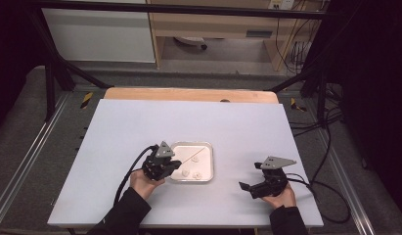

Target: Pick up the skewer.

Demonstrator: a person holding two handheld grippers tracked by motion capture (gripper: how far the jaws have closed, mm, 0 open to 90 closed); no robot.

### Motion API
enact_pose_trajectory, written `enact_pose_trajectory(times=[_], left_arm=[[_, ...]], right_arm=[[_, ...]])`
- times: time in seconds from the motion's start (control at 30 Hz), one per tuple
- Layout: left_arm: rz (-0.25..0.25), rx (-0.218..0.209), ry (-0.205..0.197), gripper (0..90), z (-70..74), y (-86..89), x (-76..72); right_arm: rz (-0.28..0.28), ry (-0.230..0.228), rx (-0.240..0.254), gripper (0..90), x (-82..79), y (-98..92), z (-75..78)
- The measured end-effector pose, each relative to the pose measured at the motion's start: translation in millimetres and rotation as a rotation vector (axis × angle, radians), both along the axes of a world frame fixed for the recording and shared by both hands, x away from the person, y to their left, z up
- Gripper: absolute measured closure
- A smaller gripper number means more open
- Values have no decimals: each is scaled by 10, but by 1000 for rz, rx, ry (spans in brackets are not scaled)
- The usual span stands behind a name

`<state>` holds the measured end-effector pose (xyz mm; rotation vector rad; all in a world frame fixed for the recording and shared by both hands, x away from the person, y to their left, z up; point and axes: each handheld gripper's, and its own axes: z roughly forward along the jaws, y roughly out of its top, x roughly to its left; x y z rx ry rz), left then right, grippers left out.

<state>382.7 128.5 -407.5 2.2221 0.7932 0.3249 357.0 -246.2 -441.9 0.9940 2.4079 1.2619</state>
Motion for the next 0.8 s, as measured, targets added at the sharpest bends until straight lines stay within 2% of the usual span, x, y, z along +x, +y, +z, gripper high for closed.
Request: enact_pose_trajectory(times=[0.3, 0.6, 0.8], left_arm=[[-33, 2, -8, 885, 61, -40, -41], [-67, 5, -12, 886, 114, -122, -82], [-96, 17, -15, 885, 134, -217, -109]], right_arm=[[30, -50, -78, 14, 0, 142, 88], [61, -84, -126, 19, -14, 266, 149], [89, -110, -191, 19, -20, 366, 184]])
